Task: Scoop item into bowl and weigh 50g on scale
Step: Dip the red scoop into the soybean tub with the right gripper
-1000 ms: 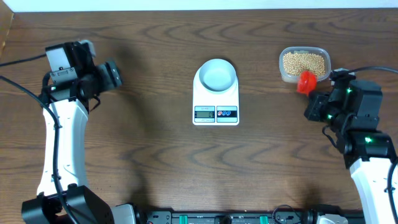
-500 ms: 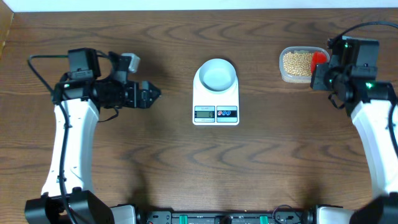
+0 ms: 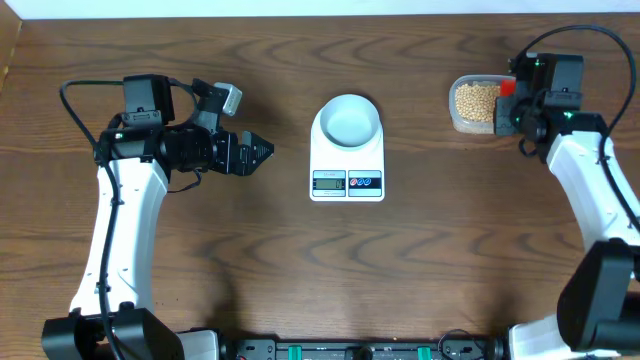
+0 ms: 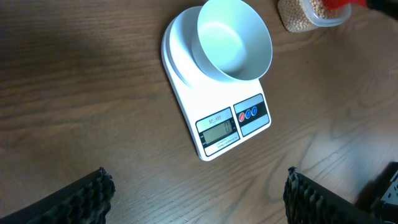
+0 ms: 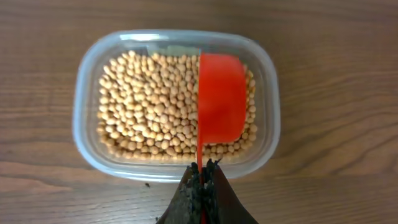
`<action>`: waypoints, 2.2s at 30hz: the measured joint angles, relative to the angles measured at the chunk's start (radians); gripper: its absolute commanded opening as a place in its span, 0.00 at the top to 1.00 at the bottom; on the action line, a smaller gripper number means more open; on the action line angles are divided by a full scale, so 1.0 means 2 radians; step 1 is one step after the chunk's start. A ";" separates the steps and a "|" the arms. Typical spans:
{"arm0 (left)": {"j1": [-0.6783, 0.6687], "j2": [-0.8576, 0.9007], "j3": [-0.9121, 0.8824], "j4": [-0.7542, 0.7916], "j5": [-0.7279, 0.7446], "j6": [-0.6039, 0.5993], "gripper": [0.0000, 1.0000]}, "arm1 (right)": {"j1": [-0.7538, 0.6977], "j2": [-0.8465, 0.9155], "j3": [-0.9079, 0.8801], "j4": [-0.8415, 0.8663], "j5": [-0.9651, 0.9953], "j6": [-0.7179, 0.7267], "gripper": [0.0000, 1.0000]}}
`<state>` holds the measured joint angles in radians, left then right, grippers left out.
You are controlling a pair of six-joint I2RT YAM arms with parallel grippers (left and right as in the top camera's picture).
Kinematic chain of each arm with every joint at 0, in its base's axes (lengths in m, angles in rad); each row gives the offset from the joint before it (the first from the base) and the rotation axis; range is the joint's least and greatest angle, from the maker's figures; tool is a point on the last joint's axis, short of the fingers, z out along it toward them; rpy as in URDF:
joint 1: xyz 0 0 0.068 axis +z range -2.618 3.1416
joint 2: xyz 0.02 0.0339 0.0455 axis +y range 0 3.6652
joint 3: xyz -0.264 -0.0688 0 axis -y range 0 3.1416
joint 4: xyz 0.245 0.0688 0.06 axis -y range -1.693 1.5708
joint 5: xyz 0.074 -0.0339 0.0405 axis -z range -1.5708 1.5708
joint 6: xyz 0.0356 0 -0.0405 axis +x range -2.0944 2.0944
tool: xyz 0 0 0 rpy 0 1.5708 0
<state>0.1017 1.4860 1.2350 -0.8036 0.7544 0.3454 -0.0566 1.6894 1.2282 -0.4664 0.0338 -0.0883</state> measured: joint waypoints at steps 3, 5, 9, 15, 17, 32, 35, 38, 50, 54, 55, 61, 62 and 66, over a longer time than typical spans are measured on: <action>0.000 0.000 0.000 0.000 0.000 0.000 0.10 | 0.000 0.019 0.000 0.000 -0.008 -0.002 0.99; 0.000 0.000 0.000 0.000 0.000 0.000 0.10 | 0.000 0.024 0.001 0.000 -0.022 -0.002 0.99; 0.000 0.000 0.000 0.000 0.000 0.000 0.10 | 0.000 0.031 0.002 0.000 -0.042 0.006 0.99; 0.000 0.000 0.000 0.000 0.000 0.000 0.10 | 0.000 0.041 0.004 0.003 -0.068 0.045 0.99; 0.000 0.000 0.000 0.001 0.000 0.000 0.10 | -0.003 0.043 0.004 0.004 -0.075 0.064 0.99; 0.000 -0.001 0.000 0.000 0.000 0.000 0.10 | -0.072 0.057 0.007 0.003 -0.193 0.199 0.99; 0.000 -0.001 0.000 0.001 0.000 0.000 0.10 | -0.074 0.062 0.007 0.007 -0.207 0.217 0.99; 0.000 -0.001 0.000 0.001 0.000 0.000 0.10 | -0.073 0.074 0.009 0.008 -0.221 0.232 0.99; 0.000 -0.001 0.000 0.001 0.000 0.000 0.10 | -0.089 0.097 0.016 0.004 -0.281 0.249 0.99; 0.000 -0.001 0.000 0.001 0.000 0.000 0.10 | -0.105 0.101 0.016 0.004 -0.315 0.249 0.99; 0.000 -0.001 0.000 0.001 0.000 0.000 0.10 | -0.111 0.103 0.016 0.004 -0.324 0.250 0.99; 0.000 -0.001 0.000 0.001 0.000 0.000 0.10 | -0.128 0.109 0.016 0.002 -0.359 0.251 0.99; 0.000 -0.001 0.000 0.001 0.000 0.000 0.10 | -0.131 0.110 0.016 0.001 -0.367 0.251 0.99; 0.000 -0.001 0.000 0.001 0.000 0.000 0.10 | -0.148 0.115 0.014 0.002 -0.401 0.250 0.99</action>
<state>0.1017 1.4845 1.2350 -0.8024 0.7544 0.3458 -0.3527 1.9202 1.2564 -0.4614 -0.7689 0.4114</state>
